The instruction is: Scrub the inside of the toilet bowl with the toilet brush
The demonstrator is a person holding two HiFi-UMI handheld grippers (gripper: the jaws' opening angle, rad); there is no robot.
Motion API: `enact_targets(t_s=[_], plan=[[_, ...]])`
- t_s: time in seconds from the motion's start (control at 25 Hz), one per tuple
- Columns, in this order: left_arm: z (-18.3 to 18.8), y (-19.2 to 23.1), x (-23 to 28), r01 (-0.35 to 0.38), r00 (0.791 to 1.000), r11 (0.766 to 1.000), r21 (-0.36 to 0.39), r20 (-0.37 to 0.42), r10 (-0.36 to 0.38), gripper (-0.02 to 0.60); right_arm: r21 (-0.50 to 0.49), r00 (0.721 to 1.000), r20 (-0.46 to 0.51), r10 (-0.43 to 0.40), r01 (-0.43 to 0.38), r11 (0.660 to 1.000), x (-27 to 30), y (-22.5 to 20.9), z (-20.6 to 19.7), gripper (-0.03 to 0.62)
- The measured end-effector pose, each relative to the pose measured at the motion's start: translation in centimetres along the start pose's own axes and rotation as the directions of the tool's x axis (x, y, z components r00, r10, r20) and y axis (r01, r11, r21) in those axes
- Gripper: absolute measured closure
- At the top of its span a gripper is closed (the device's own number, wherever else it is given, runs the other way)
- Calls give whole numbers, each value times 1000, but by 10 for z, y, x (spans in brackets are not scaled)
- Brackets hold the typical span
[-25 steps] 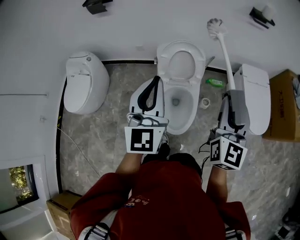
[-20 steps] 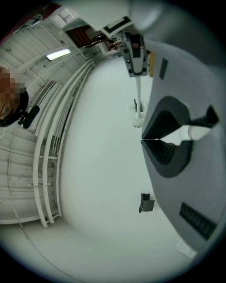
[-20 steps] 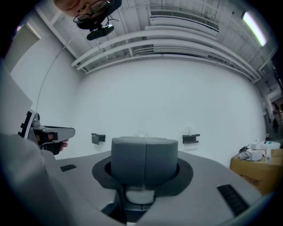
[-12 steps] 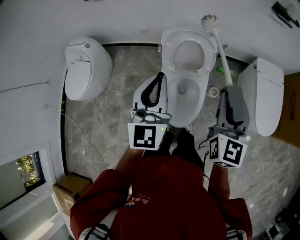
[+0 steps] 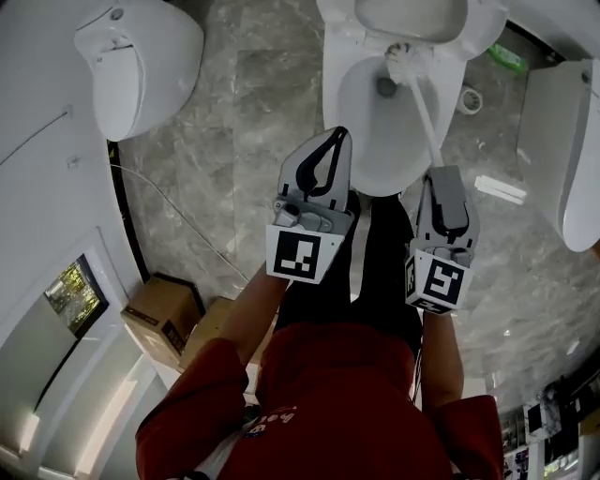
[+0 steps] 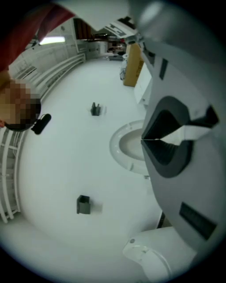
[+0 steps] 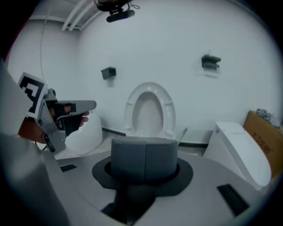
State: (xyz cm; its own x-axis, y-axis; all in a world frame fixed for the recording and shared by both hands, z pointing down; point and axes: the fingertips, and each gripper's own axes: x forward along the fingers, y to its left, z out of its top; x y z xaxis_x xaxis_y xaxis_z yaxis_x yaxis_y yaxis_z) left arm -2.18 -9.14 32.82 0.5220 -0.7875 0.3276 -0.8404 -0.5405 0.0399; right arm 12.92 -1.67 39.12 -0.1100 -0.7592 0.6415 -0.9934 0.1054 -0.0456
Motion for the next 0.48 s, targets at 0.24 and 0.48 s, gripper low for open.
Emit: enact_targets(t_s=[0.24,0.48], plan=[[-142,8,39,-54,993,995,-89,-114,44,582,84,977,-209,39,-21,996,119,-4,-165,447],[-206,13,46,-83,978,991,-104,-197,62,583,81,926,-374,45,-16,997,181,-7,-248,445]])
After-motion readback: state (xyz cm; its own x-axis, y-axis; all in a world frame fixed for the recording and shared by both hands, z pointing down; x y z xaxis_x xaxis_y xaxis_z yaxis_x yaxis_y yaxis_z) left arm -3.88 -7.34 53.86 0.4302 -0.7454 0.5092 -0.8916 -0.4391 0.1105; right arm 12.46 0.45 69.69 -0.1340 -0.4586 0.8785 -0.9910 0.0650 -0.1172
